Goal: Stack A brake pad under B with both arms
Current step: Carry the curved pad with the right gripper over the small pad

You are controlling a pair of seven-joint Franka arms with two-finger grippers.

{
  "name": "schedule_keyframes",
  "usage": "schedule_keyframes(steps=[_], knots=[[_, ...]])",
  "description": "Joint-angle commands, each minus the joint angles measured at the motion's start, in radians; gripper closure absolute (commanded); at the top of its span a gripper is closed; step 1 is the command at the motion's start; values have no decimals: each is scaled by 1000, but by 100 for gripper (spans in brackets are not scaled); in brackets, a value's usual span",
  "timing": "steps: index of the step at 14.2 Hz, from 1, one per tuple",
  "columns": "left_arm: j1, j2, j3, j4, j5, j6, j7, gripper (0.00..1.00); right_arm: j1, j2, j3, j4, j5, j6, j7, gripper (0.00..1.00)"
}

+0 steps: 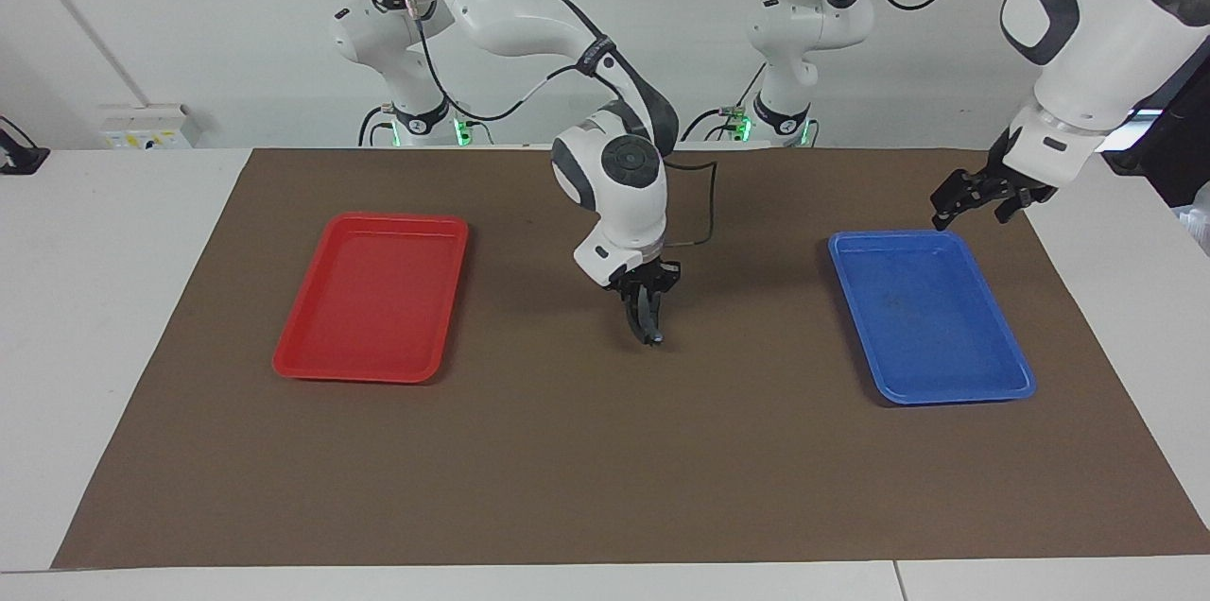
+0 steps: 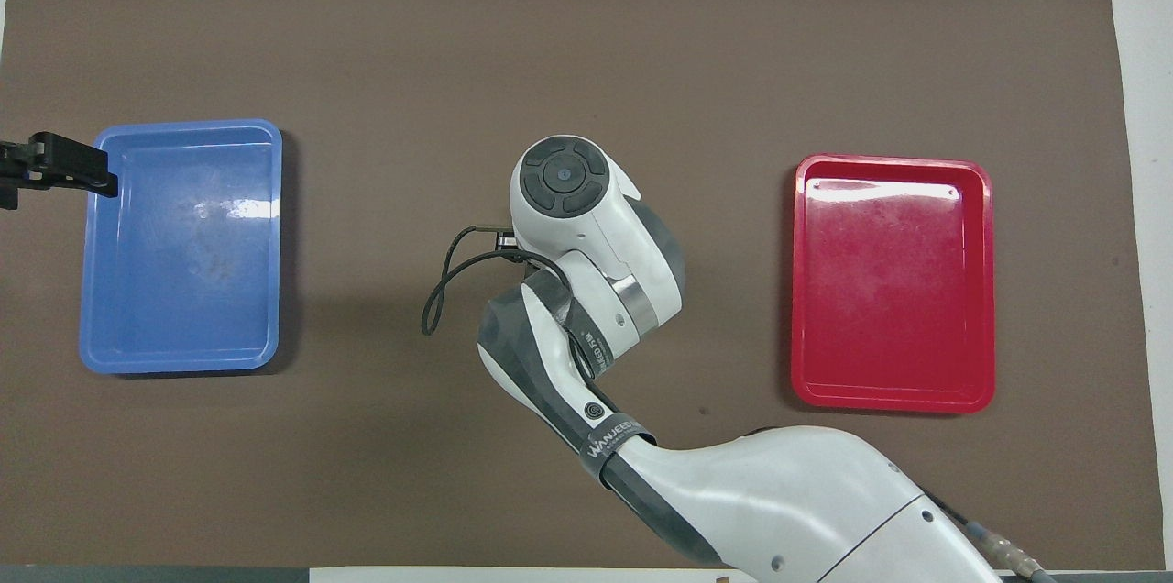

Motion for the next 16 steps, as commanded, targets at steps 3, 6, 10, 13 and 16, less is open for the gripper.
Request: schedule_keyframes(steps=[3, 6, 10, 13, 16], knots=[[1, -19, -13, -16, -4, -46, 3, 0, -4, -52, 4, -141, 20, 116, -3, 100], [-10, -51, -16, -86, -4, -12, 1, 0, -4, -54, 4, -147, 20, 119, -3, 99], [-25, -50, -22, -83, -2, 14, -37, 0, -3, -56, 7, -169, 20, 171, -3, 99], [-31, -50, -23, -85, -2, 16, -46, 0, -4, -54, 13, -161, 20, 176, -1, 98], [-31, -50, -22, -85, 7, 20, -46, 0, -7, -51, 15, -160, 20, 202, -1, 97]])
